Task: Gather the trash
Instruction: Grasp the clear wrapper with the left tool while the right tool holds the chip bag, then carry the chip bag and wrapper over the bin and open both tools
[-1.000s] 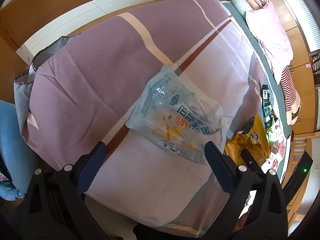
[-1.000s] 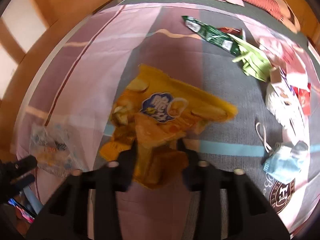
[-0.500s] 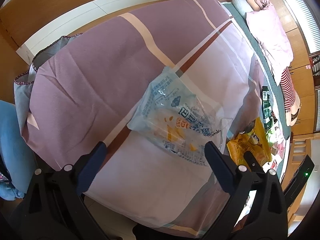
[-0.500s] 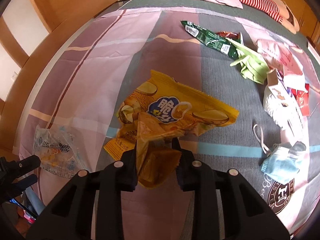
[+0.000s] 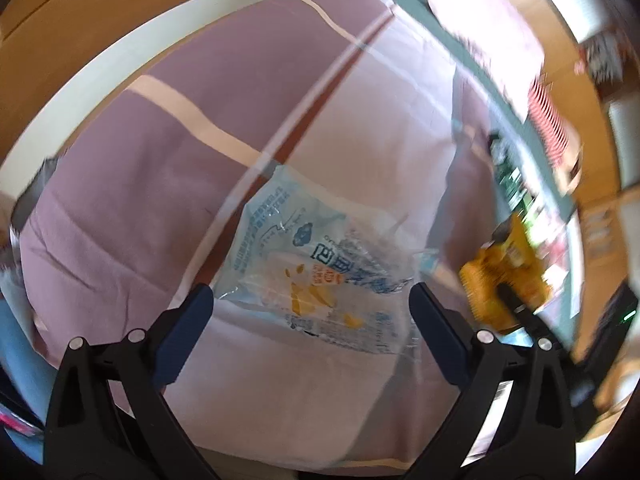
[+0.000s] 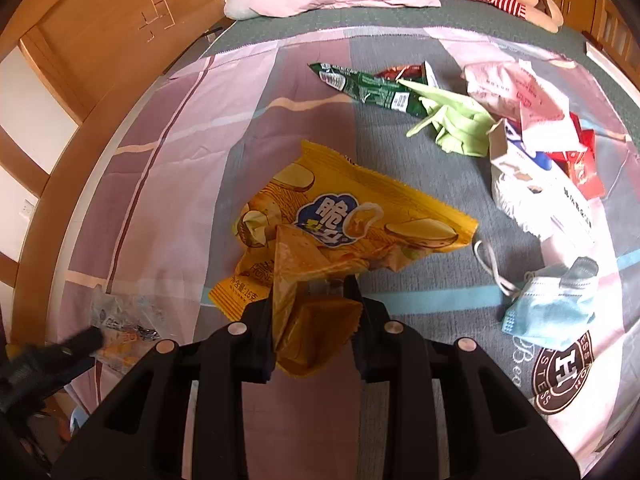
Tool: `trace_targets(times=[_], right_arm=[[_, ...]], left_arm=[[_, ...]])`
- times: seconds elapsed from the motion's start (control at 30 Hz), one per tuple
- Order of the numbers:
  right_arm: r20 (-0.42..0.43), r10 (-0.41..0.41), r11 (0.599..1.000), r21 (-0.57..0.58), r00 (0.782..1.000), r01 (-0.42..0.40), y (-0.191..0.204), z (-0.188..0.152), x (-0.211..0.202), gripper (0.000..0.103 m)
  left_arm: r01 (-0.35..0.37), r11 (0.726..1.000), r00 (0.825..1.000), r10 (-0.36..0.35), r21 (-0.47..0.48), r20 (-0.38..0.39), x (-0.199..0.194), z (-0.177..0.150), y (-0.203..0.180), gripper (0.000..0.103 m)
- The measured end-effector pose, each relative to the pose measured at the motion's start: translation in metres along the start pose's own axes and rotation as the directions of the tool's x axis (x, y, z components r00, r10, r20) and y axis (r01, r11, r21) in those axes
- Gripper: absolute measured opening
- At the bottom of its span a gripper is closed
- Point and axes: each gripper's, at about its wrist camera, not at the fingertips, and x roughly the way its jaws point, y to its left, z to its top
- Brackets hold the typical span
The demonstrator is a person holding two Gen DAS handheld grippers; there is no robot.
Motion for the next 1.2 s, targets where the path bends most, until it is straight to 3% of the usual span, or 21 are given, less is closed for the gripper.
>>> trace_targets(times=[0.13,0.23,0.3,0.37,0.4,0.5,0.9,1.2], right_arm=[[-0.009,0.005,1.0,-0.013,1.0,-0.005,0.003,-0.002,0.001,0.03],[-0.013,0.009,1.0,-0.018,1.0,-0.009,0.004,-0.003,0.001,0.03],[-0.014,0.009,1.0,-0.021,1.0,-0.01,0.004,-0.003,0.001,0.03],[-0.012,0.007,1.0,-0.023,1.0,-0.007,0.004,-0.003,0.001,0.03],[-0.012,0.006,1.0,-0.022,1.0,-0.006,0.004,-0.003,0.001,0.03],[-0.013,0.005,1.0,-0.017,1.0,-0.005,0.003,-0.002,0.002,0.03],[0.014,0.009,1.0,-0.017,1.0,-0.009,0.005,-0.003,-0.003,0.03],[0.172,-0.004,0.998,-0.061,0.985,0.015,0.013,-0.002,-0.035,0.03]], left_arm=[[-0.069,0.995,0.997,0.072,0.071,-0.039,0.02,-0.007,-0.013,0.098],[-0.129,0.981,0.991,0.131,0.148,-0.003,0.022,-0.013,-0.021,0.092],[-0.176,0.97,0.984,0.173,0.165,0.035,0.017,-0.014,-0.023,0.058],[-0.166,0.974,0.985,0.157,0.151,0.072,0.01,-0.013,-0.019,0.034],[-0.133,0.982,0.989,0.124,0.131,0.076,0.006,-0.011,-0.016,0.025],[-0.113,0.988,0.99,0.102,0.109,0.102,-0.004,-0.011,-0.012,0.013],[-0.061,0.994,0.956,0.03,0.095,0.292,-0.06,-0.016,-0.014,0.009],[-0.067,0.99,0.921,0.013,0.126,0.39,-0.083,-0.022,-0.026,0.008]])
